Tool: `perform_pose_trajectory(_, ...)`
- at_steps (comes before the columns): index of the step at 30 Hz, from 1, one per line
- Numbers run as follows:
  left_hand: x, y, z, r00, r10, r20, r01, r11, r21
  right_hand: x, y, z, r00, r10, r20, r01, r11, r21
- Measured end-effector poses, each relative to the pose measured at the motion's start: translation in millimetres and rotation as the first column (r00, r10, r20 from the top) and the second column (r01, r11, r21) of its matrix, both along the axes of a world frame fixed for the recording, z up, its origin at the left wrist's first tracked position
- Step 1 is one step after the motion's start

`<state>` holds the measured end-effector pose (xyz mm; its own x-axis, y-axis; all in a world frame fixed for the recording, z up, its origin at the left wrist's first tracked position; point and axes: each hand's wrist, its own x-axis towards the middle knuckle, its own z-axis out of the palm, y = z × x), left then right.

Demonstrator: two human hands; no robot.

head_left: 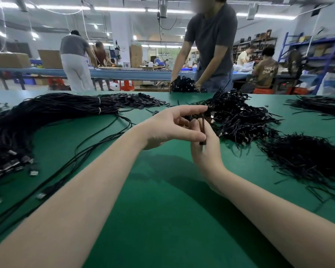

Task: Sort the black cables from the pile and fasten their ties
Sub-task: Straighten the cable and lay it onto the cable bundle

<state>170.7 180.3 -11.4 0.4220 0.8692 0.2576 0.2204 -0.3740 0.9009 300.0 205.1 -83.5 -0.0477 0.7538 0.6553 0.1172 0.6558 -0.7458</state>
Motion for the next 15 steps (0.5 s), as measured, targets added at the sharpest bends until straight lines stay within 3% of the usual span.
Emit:
perform_pose_trajectory(4,3.3,1.0,1.8,0.969,0.151,-0.194,-0.111,0.973,0.205,-0.9,-2.9,4.3,0.999,-0.023,0.038,0.024,1.0,-0.016)
perform_pose_trajectory(8,12.1,0.9,6.0,0.933,0.293,-0.209,-0.192,0.897,0.397,2.4,-7.3,3.6,0.986,-0.064,0.157,0.052,0.996,0.079)
perform_pose_trajectory(13,11.4,-6.4,22.5,0.92,0.391,0.011,-0.389,0.914,0.114,-2.8,-13.6,14.8,0.989,-0.023,0.146,-0.003,0.985,0.173)
perform_pose_trajectory(15,6.0,-9.0,34.9,0.893,0.402,0.203,-0.403,0.915,-0.038,-2.0,-14.0,15.5,0.984,0.068,0.163,-0.092,0.985,0.147)
